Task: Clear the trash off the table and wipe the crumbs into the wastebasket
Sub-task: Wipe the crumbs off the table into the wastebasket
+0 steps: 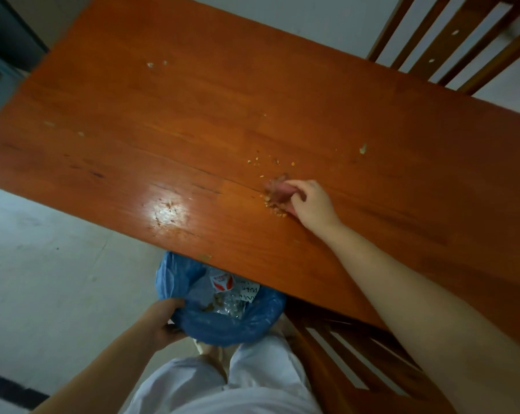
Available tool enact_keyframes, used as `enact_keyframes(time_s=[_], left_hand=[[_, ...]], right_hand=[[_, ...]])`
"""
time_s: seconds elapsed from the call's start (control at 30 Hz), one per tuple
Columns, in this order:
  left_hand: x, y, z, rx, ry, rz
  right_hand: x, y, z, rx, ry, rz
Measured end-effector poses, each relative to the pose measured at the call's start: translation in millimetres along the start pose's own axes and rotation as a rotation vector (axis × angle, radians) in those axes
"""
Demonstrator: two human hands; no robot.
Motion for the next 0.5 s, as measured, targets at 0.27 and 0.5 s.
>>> enact_keyframes(time_s=[0.27, 0.5], left_hand=[[4.9, -1.5, -4.3, -0.014, -0.024, -0.001], [-9.9, 2.1, 2.5, -0.022, -0.071, -0.008]], right_hand=[[-139.2, -59.2, 57.8, 0.319, -0.464, 0.512], [-102.2, -74.5, 94.5, 0.244, -0.307, -0.123]])
Point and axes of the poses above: each hand's wrist, its own z-axis towards the middle knuckle, its own x-axis out of the palm, y = z × x, the point moved 7 cm from there along z, towards the middle knuckle, and after that the axes turned 4 degrees about z, right-handed, at the moved point
